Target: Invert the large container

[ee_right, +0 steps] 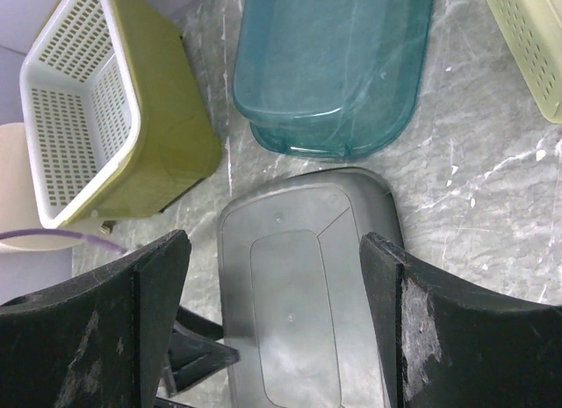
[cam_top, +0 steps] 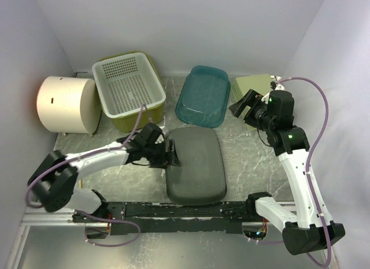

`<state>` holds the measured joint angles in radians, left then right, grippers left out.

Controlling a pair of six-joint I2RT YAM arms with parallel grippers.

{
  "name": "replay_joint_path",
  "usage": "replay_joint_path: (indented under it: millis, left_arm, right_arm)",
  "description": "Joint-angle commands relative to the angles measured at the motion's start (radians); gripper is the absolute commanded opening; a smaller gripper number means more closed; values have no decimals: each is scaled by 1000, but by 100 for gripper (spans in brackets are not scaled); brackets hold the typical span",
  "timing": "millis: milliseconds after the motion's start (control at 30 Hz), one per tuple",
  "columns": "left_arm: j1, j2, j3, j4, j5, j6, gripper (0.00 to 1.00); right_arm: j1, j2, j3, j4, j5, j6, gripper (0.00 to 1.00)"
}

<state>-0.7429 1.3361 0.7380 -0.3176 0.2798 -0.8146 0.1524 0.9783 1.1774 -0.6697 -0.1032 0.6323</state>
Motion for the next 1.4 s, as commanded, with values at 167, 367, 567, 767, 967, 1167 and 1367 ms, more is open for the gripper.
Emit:
replay_joint_path:
  millis: [167,367,567,767,967,1167,1367]
  left_arm:
    - [-175,489,416,291,102,18,90]
    - [-234,628,610,230,136,68,89]
    - [-233,458,457,266,118,35,90]
    - [-233,283,336,176,22,48,91]
    - [-237,246,270,173,31,41,91]
    - [-254,268,219,256,59,9,91]
    - [-264,347,259,282,103,23,90]
  right_arm:
    - [-4,-14,16,-22,5,-23,79]
    - [-4,-47,29,-95,87,-35,80]
    - [-15,109,3,-133,254,-73,81]
    - [-238,328,-24,45,98,-11,82]
    - [-378,476,-120,284,98,57,86]
    - [-439,604,-184,525,-34,103,87]
    - [-417,772,-38,610,-195,61,88]
